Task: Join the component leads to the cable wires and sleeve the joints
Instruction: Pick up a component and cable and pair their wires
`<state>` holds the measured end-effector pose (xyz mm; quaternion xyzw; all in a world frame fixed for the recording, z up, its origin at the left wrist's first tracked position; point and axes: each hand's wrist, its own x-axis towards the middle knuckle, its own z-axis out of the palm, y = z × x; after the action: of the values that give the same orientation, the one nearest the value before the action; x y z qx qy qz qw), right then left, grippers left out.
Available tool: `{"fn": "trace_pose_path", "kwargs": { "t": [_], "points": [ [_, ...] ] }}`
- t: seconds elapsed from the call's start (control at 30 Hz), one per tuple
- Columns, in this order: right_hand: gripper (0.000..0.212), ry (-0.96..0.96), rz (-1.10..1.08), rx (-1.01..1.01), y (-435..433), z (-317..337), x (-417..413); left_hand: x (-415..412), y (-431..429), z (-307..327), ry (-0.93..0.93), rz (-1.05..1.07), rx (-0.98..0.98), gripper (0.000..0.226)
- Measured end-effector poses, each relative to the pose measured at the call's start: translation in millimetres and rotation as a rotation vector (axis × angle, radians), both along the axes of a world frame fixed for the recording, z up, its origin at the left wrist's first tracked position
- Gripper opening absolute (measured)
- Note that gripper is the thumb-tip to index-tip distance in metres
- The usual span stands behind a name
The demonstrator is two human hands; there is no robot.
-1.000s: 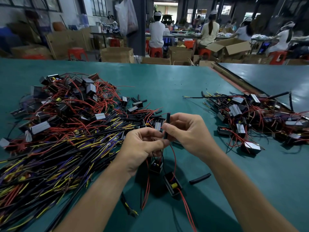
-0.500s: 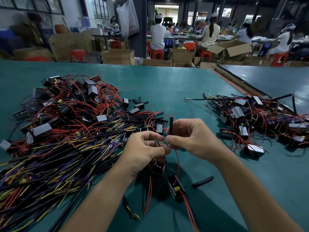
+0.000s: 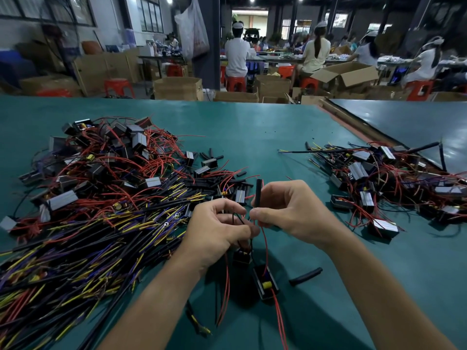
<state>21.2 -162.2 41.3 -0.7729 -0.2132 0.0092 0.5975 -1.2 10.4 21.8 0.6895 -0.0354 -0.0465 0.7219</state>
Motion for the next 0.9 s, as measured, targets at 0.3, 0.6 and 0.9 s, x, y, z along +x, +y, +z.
{"fn": "trace_pose_path", "kwargs": {
  "t": [0.3, 0.6, 0.9],
  "points": [
    [0.016, -0.015, -0.015, -0.111, -1, 0, -1, 0, -2, 0, -0.024, 0.019, 0.007, 0.03],
    [0.016, 0.014, -0.037, -0.117, -3, 0, -1, 2, 3, -1, -0.001, -0.029, 0.08, 0.028],
    [0.017, 0.108, 0.06, -0.053, -2, 3, -7, -3, -2, 8, -0.118, 0.021, -0.034, 0.013]
  ]
}}
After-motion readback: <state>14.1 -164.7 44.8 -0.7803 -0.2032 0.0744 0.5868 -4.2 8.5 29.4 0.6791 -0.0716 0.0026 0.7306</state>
